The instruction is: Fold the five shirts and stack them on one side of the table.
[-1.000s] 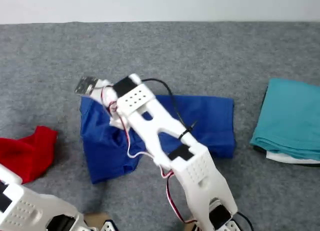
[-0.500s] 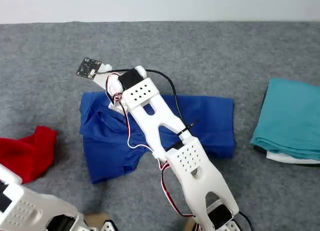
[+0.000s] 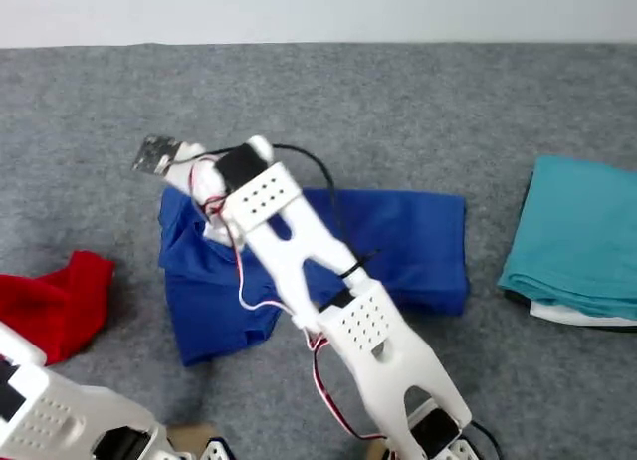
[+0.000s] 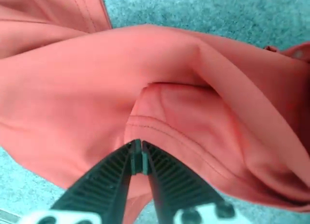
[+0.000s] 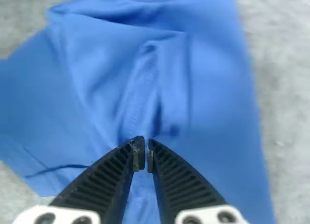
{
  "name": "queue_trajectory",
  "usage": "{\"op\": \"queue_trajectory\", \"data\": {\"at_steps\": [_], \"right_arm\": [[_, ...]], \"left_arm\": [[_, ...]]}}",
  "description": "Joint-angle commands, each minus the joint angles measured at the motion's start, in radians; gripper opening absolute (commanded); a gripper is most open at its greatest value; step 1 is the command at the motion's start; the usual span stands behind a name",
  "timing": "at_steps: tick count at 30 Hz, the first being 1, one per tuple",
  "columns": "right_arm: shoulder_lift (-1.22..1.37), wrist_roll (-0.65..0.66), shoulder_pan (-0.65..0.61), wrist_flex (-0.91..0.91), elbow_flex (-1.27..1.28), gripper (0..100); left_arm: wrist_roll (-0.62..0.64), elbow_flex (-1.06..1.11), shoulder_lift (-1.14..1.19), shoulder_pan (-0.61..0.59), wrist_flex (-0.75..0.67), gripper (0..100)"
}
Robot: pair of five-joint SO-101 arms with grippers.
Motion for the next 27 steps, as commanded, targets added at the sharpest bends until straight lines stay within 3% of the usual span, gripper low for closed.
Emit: {"op": "queue_trajectory", "data": {"at_steps": [1, 4, 11, 15, 27], "right_arm": [[-0.076, -0.009, -0.05, 0.042, 0.037, 2.4], [-0.073, -0.008, -0.03, 0.025, 0.089, 2.4], [0.018, 0.083, 0.217, -0.166, 0.118, 2.4], [0.019, 0.087, 0.283, -0.246, 0.118, 2.4], [0.007, 0.084, 0.108, -0.079, -0.12, 2.5]], "left_arm": [[-0.005, -0.002, -0.012, 0.006, -0.014, 1], [-0.005, -0.002, -0.015, 0.003, -0.014, 1], [-0.005, -0.002, -0.015, 0.003, -0.012, 1], [-0.005, -0.001, -0.015, 0.005, -0.011, 1], [-0.005, -0.001, -0.015, 0.006, -0.014, 1]]}}
